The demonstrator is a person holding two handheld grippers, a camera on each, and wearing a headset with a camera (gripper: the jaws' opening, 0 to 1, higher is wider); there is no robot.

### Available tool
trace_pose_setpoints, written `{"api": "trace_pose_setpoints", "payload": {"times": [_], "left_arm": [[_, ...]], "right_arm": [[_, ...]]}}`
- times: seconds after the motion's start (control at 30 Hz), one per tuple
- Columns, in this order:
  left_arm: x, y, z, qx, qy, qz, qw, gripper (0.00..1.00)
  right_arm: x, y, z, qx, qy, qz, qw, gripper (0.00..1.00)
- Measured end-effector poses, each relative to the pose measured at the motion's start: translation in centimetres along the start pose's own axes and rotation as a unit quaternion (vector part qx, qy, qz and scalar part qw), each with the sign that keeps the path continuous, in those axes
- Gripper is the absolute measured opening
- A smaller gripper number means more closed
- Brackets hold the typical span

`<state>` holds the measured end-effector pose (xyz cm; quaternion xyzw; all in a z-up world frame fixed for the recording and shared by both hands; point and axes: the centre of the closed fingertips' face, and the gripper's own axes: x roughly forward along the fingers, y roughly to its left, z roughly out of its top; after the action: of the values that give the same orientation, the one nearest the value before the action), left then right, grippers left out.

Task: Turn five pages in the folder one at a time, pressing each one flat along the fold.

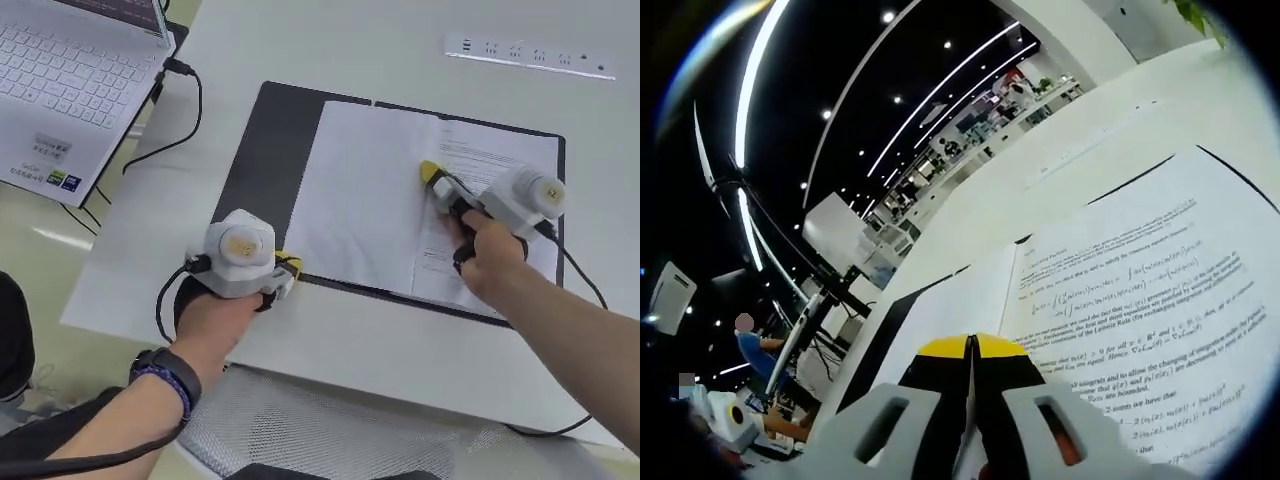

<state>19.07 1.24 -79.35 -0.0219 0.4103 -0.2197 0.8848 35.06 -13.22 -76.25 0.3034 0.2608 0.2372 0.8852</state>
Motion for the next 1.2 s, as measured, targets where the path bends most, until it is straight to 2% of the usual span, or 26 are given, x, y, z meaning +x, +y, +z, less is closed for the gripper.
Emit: {"api": "trace_pose_setpoints", "payload": {"times": [0.5,0.9,1.2], "left_arm": [[-0.1,-0.1,-0.1,0.005,-0.001,0.0,1.0,0.0],[-0.2,-0.2,0.0,0.022,0.003,-0.004,0.9998,0.0],[-0.3,-0.2,0.0,0.025,0.002,-0.004,0.9997,0.0]], "right_arm": [[-2.7,0.7,-2.3,-0.003,0.008,0.007,0.9999,0.0],[-5.4,1.9,-4.7,-0.025,0.036,0.021,0.9988,0.0],[-6.4,1.4,-6.2,-0.038,0.056,0.028,0.9973,0.0]]}}
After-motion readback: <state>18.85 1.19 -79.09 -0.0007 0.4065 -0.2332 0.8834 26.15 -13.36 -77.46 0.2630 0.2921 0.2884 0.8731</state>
